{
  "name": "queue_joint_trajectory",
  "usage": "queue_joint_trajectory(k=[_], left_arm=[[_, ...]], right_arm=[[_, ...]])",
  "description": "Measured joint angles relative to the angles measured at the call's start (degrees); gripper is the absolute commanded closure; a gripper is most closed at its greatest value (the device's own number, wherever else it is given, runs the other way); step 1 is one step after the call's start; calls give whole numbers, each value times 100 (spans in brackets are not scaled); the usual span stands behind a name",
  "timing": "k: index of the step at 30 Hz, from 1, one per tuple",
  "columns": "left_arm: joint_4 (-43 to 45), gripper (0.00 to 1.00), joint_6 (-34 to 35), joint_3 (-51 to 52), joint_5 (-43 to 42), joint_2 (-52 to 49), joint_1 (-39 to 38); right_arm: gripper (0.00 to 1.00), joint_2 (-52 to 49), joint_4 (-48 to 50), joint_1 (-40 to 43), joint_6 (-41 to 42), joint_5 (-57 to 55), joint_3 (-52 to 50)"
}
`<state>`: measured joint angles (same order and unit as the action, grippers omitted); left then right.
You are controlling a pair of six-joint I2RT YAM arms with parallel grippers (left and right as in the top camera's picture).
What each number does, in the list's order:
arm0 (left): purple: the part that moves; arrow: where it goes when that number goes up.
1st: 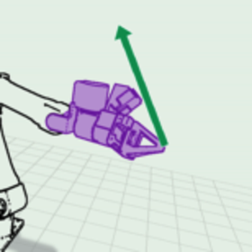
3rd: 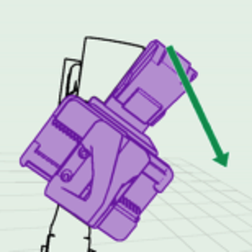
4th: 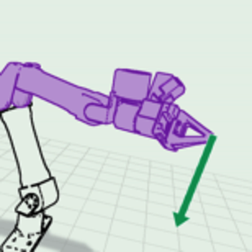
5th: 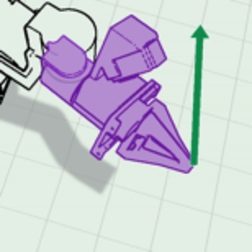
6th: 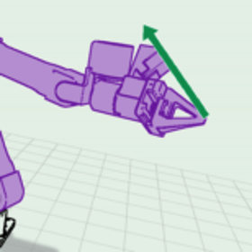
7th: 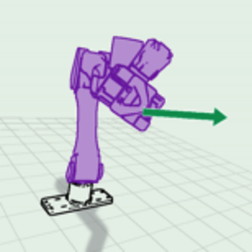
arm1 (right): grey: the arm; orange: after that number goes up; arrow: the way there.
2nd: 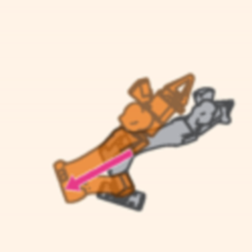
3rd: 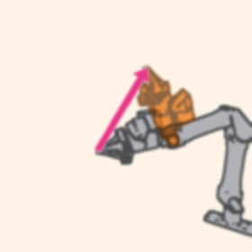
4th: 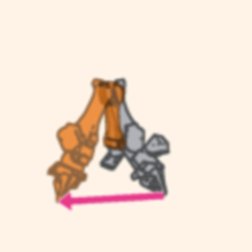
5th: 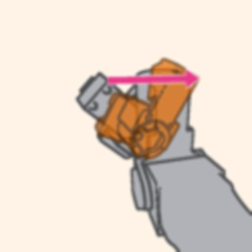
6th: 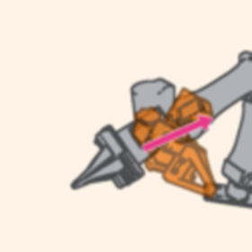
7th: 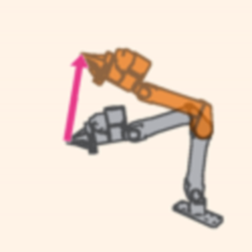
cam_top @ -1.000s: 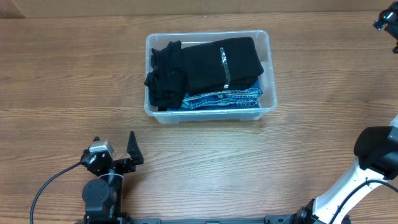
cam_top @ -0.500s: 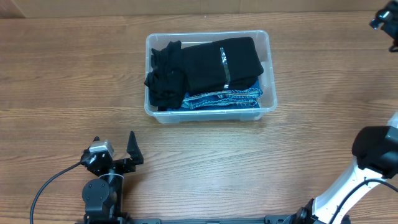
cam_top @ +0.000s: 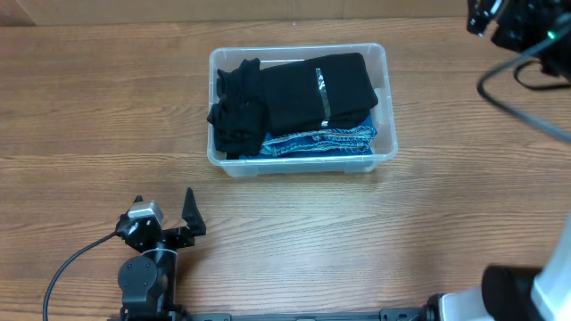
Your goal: Pack container
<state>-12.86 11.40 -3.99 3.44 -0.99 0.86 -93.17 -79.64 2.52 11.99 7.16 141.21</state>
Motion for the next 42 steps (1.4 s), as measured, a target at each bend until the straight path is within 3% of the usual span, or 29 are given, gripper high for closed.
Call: queue_joint_trajectory(k=[4, 11, 15, 23, 25, 29, 37, 42], left_arm=[[0, 0, -2, 0, 0, 2, 0], [-2, 0, -7, 0, -17, 11, 0], [0, 0, -33, 0, -17, 13, 0], [0, 0, -87, 0, -20, 13, 0], [0, 0, -87, 0, -17, 13, 0], [2, 0, -87, 0, -20, 13, 0], [0, 0, -87, 0, -20, 13, 0], [0, 0, -87, 0, -17, 13, 0]], right_arm=[[0, 1123, 894, -35, -70, -7, -1215], [0, 3875, 4662, -37, -863, 461, -5560], [0, 5202, 5934, -59, -1016, 787, -7818], [0, 7023, 7984, -306, -1069, 887, -10845], [0, 7602, 8323, -313, -1058, 817, -11772], [0, 8201, 8413, -326, -1049, 675, -12664], [0, 9193, 8255, -330, -625, 116, -13669], [0, 9232, 8133, -330, -426, -323, -13903]])
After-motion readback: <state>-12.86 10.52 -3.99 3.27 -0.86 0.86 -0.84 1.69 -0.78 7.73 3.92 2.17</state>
